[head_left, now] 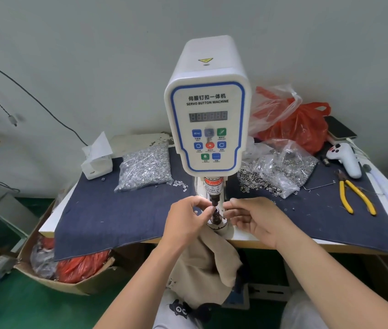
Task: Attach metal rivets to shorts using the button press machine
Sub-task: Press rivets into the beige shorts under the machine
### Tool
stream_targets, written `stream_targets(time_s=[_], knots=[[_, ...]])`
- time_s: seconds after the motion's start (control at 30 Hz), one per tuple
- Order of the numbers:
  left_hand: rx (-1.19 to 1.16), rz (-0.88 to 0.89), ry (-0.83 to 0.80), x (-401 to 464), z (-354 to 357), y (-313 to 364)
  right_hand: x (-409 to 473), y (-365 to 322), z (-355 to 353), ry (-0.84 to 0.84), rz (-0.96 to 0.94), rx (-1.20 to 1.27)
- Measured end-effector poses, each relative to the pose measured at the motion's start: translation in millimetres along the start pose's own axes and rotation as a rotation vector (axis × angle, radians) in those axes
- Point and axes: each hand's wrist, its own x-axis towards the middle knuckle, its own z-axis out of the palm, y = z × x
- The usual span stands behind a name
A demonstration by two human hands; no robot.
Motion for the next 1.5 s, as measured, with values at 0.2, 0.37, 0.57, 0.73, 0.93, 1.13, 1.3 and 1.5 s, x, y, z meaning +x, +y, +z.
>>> stream_targets(time_s=[0.2,0.37,0.57,0.73,0.93,1.13,1.3,1.5], knots=[[0.093,0.011,-0.014,3.5,-3.8,6.8,-3.7,5.0,-19.8,0.063,-0.042,0.026],[0.22,0.055,-0.057,9.1,-9.8,14.3,-5.9,8.8,-28.7,0.074,-0.032,0.057],[0.309,0.099,-0.067,13.4,-12.0,18.2,-5.6,9.7,-37.4,0.08,-0.041,0.066],[0.276,0.072,-0.092,13.3,-11.9,17.2,-5.5,12.5,-36.8,0.08,-0.028,0.074],[-0.082,-0.062,-0.03,3.0,-26.4,2.5,-15.8,11.7,-24.9,0.097,-0.119,-0.087],[-0.57,-0.107,-0.084,-24.1,-27.5,-1.3,-35.1,16.1,8.9,-0.179,-0.521,-0.864],[-0.649,0.017,-0.14,-35.0,-31.2,7.9,-41.4,20.3,26.7,-0.219,-0.558,-0.959],[-0.597,0.099,-0.19,-37.9,-35.2,12.9,-48.4,21.8,24.2,-0.175,-0.606,-0.988]])
